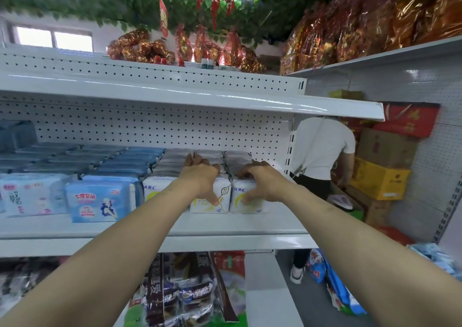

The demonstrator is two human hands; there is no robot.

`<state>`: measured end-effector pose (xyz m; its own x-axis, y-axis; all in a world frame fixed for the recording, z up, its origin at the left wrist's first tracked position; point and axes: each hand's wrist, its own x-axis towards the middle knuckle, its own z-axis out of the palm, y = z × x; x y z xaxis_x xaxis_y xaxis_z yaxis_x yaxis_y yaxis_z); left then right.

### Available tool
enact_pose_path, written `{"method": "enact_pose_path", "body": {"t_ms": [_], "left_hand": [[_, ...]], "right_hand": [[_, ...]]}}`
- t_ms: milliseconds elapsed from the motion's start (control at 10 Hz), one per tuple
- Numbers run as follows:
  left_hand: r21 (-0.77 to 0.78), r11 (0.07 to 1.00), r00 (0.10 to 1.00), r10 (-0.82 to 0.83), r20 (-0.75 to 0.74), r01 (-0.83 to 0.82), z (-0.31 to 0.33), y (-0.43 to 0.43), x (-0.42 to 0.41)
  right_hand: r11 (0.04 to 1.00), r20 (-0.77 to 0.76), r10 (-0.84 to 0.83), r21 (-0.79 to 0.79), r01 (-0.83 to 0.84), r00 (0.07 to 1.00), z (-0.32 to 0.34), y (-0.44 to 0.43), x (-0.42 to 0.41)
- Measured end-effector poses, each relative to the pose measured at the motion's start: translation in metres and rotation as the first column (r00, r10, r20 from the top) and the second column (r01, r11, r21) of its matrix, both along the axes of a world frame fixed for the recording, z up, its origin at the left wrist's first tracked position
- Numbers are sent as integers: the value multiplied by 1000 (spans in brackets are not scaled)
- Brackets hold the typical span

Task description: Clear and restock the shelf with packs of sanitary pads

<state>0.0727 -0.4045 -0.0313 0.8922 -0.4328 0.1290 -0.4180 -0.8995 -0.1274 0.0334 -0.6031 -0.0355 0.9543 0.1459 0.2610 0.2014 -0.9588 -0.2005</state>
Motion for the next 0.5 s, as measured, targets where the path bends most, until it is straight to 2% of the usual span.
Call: {"method": "enact_pose_path", "body": {"t_ms": [200,400,500], "left_hand": [[-28,999,1000,-27,15,28,-3,2,-2],[-72,994,996,-85,13,85,-4,12,-8],[-116,986,993,-118,21,120,5,26,-11]], "right_hand": [[998,5,-52,-33,52,999,-2,7,-4],[980,10,-141,-139,141,990,-3,22,-12],[972,23,-190,-134,191,982,5,34,-17]]}}
